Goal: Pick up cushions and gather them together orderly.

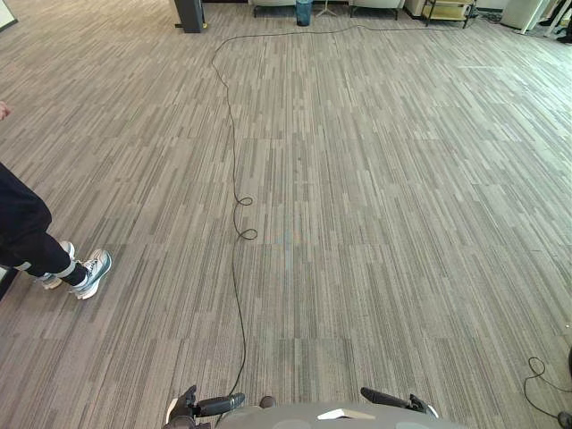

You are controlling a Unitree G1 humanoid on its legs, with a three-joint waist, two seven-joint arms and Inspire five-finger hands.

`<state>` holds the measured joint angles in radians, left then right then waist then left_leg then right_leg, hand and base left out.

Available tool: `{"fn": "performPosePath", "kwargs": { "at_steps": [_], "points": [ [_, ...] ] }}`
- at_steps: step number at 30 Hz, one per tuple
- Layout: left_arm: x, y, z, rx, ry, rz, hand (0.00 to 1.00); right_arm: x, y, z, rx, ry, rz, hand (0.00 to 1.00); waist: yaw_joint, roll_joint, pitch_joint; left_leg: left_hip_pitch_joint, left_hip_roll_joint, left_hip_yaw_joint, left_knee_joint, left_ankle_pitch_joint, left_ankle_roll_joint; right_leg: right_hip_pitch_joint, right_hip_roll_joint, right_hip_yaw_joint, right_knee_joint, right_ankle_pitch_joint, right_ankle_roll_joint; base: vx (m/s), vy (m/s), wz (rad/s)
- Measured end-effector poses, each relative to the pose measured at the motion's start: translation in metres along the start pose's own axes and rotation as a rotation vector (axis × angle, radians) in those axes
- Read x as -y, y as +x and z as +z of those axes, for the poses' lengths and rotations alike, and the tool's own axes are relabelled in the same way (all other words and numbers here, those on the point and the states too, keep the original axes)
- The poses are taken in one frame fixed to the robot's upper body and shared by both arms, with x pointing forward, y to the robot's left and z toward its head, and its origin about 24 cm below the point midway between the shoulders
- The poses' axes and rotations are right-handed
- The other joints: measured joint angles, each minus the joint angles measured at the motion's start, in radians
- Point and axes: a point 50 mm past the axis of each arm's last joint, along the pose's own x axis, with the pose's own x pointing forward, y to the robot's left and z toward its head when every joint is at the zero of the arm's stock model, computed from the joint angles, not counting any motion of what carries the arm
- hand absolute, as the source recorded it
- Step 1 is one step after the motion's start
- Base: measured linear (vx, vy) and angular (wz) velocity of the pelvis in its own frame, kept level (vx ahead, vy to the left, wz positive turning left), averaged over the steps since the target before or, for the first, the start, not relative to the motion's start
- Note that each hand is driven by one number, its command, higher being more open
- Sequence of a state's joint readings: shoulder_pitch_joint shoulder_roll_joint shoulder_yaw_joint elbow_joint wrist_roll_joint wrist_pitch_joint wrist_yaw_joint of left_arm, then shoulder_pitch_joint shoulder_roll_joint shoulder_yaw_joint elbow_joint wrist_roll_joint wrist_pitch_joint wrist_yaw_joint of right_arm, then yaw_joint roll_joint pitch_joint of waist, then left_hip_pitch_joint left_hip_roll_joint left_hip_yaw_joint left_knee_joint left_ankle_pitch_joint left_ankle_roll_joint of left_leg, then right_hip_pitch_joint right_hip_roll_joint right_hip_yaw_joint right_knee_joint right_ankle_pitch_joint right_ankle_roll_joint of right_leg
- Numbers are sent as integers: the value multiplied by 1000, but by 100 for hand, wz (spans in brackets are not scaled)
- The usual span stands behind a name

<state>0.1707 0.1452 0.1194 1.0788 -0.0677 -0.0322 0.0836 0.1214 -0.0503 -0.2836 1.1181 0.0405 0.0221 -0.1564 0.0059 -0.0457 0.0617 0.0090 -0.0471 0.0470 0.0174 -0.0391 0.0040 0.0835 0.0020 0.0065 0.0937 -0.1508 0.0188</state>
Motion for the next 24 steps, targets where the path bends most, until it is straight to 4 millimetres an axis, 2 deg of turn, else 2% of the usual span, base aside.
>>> {"fn": "performPosePath", "kwargs": {
  "at_steps": [5, 6, 9, 19, 23, 24],
  "points": [
    [2, 0, -1, -6, -16, 4, 100, -8, 2, 13, 27, 10, 16, 100, 0, 6, 11, 75, 3, 14, -91, 51, -2, 28, 3, -6, -7, 24, -5, 45, 8, -8],
    [7, 1, 6, 11, 10, -8, 100, -19, 2, 31, 69, 17, 44, 100, -1, 21, 47, 94, 6, 25, -103, 62, -1, 40, 6, -7, -14, 42, -16, -100, 0, -17],
    [7, 2, 8, 17, 15, -10, 100, -31, 0, 35, 76, 24, 74, 100, -3, 23, 62, 94, 5, 28, -104, 66, -3, 40, 6, -8, -15, 42, -15, -114, -19, -6],
    [10, 3, 12, 22, 14, -15, 100, -34, 1, 42, 95, 25, 80, 100, -8, 34, 98, 78, 4, 69, -112, 72, 1, 24, 2, -4, -44, 40, -15, -134, -9, -9],
    [12, 3, 11, 16, 1, -10, 100, -31, 1, 44, 102, 23, 71, 100, -8, 36, 102, 74, 6, 86, -112, 71, 6, 15, 0, 1, -47, 40, 7, -132, 26, -11],
    [11, 3, 11, 16, -12, -4, 100, -32, 1, 44, 103, 25, 76, 100, -7, 35, 101, 63, 6, 96, -112, 66, 16, 3, -4, 1, -48, 36, 17, -23, 51, -22]
  ]
}}
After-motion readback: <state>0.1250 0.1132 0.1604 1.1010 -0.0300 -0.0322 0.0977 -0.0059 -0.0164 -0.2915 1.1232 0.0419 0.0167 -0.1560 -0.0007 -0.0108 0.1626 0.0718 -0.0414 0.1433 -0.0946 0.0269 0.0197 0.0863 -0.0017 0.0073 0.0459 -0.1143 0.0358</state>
